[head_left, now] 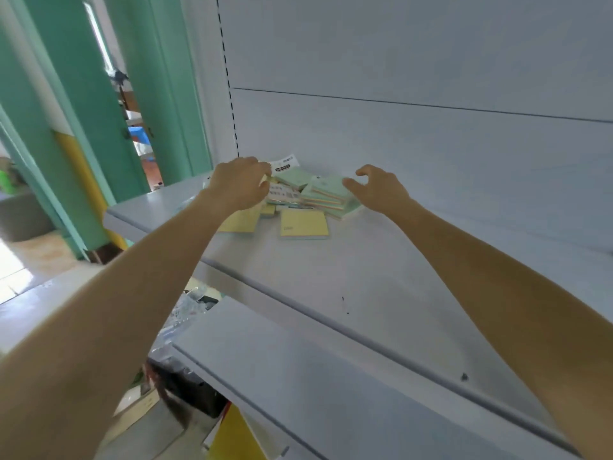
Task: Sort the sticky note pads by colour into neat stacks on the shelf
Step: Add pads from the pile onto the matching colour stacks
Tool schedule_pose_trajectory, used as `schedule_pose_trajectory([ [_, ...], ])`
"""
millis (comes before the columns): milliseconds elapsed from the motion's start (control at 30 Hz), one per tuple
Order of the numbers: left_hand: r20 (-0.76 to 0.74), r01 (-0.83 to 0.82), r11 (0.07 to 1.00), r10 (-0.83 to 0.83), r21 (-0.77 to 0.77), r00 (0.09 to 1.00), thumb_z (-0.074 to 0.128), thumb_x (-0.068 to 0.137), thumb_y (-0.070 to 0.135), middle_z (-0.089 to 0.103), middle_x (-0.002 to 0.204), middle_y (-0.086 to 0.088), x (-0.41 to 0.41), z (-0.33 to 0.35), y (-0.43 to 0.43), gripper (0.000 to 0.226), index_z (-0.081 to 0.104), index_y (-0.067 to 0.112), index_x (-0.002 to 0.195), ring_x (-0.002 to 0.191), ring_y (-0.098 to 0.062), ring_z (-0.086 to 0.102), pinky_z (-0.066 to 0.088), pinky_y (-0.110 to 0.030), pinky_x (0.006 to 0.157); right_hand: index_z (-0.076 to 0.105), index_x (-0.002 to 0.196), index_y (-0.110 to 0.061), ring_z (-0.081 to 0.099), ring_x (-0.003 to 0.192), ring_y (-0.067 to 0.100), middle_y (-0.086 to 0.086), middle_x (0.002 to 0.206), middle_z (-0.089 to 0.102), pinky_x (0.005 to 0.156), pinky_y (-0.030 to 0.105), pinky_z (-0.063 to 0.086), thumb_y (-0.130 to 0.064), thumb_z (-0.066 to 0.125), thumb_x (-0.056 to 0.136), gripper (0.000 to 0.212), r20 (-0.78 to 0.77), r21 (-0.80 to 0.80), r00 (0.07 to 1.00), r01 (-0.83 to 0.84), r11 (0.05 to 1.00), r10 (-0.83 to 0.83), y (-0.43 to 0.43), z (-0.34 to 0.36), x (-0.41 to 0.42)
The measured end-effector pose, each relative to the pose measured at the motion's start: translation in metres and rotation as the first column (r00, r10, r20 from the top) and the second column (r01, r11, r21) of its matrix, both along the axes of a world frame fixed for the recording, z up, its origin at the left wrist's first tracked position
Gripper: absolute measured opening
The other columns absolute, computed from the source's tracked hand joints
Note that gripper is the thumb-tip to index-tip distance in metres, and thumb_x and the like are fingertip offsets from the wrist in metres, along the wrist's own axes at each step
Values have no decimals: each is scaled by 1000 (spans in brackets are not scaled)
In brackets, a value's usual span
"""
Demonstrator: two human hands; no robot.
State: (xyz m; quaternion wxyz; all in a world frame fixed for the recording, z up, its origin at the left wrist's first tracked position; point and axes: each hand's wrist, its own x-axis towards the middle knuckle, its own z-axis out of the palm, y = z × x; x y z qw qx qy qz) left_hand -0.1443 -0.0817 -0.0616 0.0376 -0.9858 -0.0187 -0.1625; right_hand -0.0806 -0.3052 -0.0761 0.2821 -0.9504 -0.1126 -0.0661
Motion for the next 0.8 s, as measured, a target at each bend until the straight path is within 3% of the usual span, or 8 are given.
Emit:
schedule_pose_trajectory([
  [167,-56,-32,990,25,-139,998,43,94,30,55,132,-9,32,-4,35,39,47,17,131,121,-29,51,44,-44,94,43,129,-8,50,120,30,14,131,52,93,35,41,-53,52,84,64,-77,-46,994,80,996,-83,21,-6,23],
  [300,-112,-36,973,10,-228,994,47,93,36,56,132,-8,56,-11,53,43,46,19,131,120,-28,52,44,-40,96,42,131,-6,50,119,30,14,134,48,83,35,46,-38,62,83,61,-129,119,990,72,990,-56,24,-9,37],
  [400,-158,64,939,-123,-337,980,56,84,49,56,131,-3,72,-11,57,51,49,23,128,118,-24,53,42,-37,98,41,133,-9,53,107,27,15,135,46,57,26,42,-30,66,82,61,-164,214,984,97,972,-62,25,-9,39],
  [500,-313,153,906,-289,-395,905,63,74,58,49,139,5,79,-8,53,62,50,31,129,128,-19,44,33,-29,98,43,133,-9,49,96,22,16,133,47,54,22,40,-24,67,82,59,-186,264,981,104,959,-56,26,-9,41],
  [667,-463,258,921,-373,-293,804,67,73,54,35,148,8,81,-6,44,65,47,32,131,137,-15,32,26,-31,110,47,130,-10,50,90,20,16,125,52,52,19,41,-20,66,83,52,-209,316,975,138,939,-73,30,-8,36],
  [800,-485,303,915,-399,-267,778,67,75,49,41,144,4,89,-4,49,57,50,33,127,132,-16,39,31,-33,110,50,126,-7,53,67,14,9,103,51,45,12,44,-19,65,84,47,-184,347,980,135,928,-74,31,-12,30],
])
